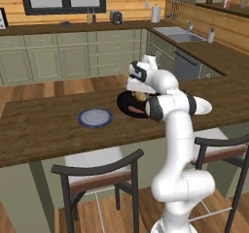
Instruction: Place one bun and one sausage from the bowl on each plate.
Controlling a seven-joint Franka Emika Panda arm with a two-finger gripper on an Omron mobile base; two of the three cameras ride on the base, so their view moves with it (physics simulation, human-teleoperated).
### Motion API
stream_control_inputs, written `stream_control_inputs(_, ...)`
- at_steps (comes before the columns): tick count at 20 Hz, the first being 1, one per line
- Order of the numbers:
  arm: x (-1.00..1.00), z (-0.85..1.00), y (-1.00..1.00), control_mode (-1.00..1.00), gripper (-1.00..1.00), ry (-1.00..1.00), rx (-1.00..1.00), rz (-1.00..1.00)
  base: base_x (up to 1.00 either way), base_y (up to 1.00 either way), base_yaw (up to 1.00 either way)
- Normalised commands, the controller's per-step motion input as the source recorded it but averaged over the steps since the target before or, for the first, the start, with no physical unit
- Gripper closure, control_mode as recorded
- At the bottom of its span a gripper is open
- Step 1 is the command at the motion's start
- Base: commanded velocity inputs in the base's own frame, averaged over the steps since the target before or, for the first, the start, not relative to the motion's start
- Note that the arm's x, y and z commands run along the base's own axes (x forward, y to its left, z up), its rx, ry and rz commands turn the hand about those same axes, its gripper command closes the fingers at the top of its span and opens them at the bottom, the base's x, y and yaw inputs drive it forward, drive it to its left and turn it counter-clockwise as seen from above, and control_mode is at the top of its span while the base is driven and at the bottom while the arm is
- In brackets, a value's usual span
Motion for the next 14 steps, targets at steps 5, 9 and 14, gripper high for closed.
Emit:
stream_control_inputs(5,-1.0,0.81,0.57,-1.0,1.0,-0.01,0.0,0.04,0.0,0.0,0.0)
stream_control_inputs(9,-1.0,0.16,1.0,-1.0,1.0,-0.04,-0.08,0.05,0.0,0.0,0.0)
stream_control_inputs(14,-0.87,-0.04,1.0,-1.0,1.0,-0.1,-0.11,0.03,0.0,0.0,0.0)
